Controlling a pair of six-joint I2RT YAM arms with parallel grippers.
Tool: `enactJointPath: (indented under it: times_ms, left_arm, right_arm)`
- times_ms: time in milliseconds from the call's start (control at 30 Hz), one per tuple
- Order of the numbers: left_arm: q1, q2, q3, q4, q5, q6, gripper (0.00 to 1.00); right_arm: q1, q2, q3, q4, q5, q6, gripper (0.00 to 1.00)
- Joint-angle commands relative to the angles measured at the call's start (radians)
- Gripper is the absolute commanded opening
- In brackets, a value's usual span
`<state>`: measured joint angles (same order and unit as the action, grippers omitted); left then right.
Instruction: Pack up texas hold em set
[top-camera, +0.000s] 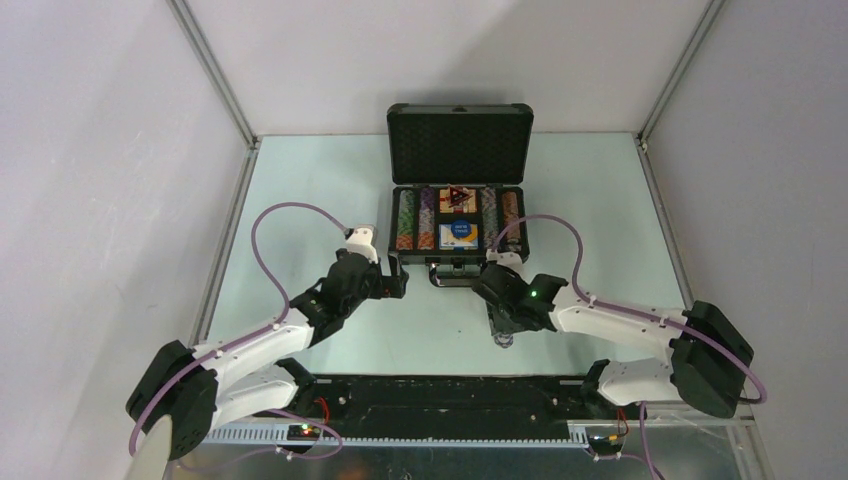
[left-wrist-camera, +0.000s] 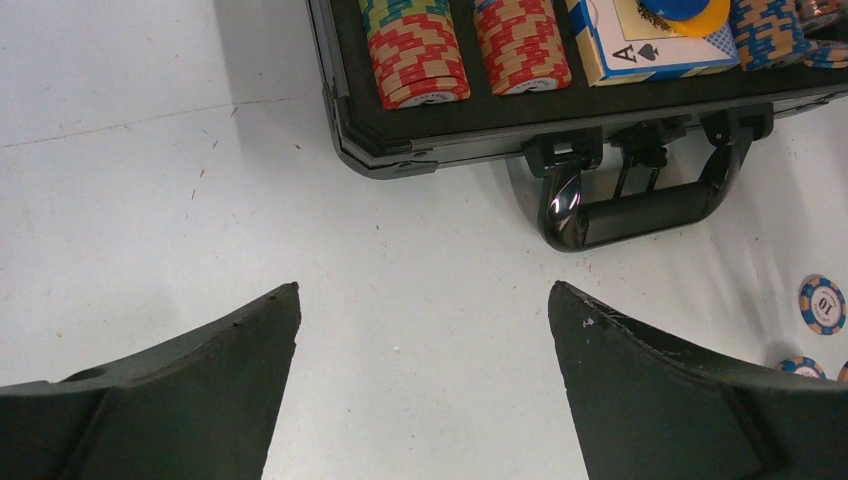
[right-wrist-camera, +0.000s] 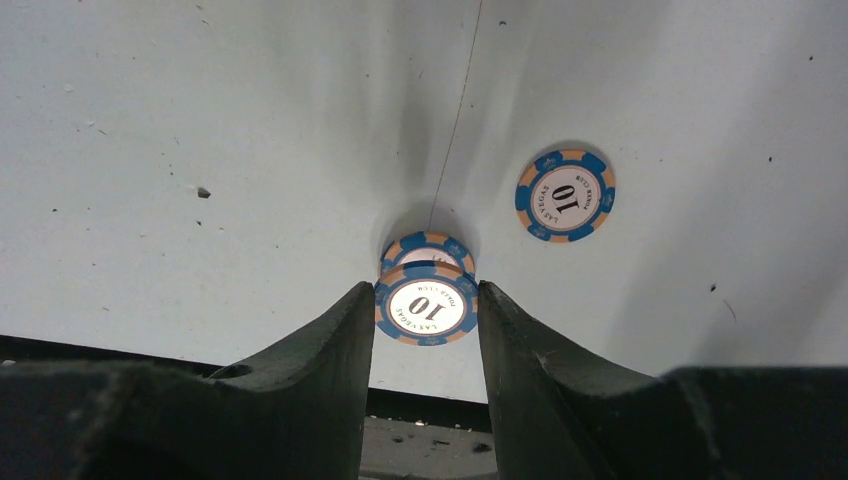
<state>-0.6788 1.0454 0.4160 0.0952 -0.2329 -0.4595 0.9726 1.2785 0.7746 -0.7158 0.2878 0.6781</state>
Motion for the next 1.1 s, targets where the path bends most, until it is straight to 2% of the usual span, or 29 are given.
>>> enactJointPath:
  times_ms: [0,867,1067]
  left_arm:
    - [-0.007,-0.001,0.047,0.029,-0.009,0.026,0.98]
    - [-0.008,-0.002,0.046,0.029,-0.01,0.026,0.98]
    - [-0.008,-0.001,0.046,0.029,-0.011,0.026,0.98]
  right_arm:
    - [0.015,-0.02,-0.009,-0.001,0.016,0.043,0.46]
    - [0.024,0.034,-0.041,0.058,-0.007,0.055,0.47]
    - [-0.006,0.006,-0.043,0.031,0.03,0.064,0.55]
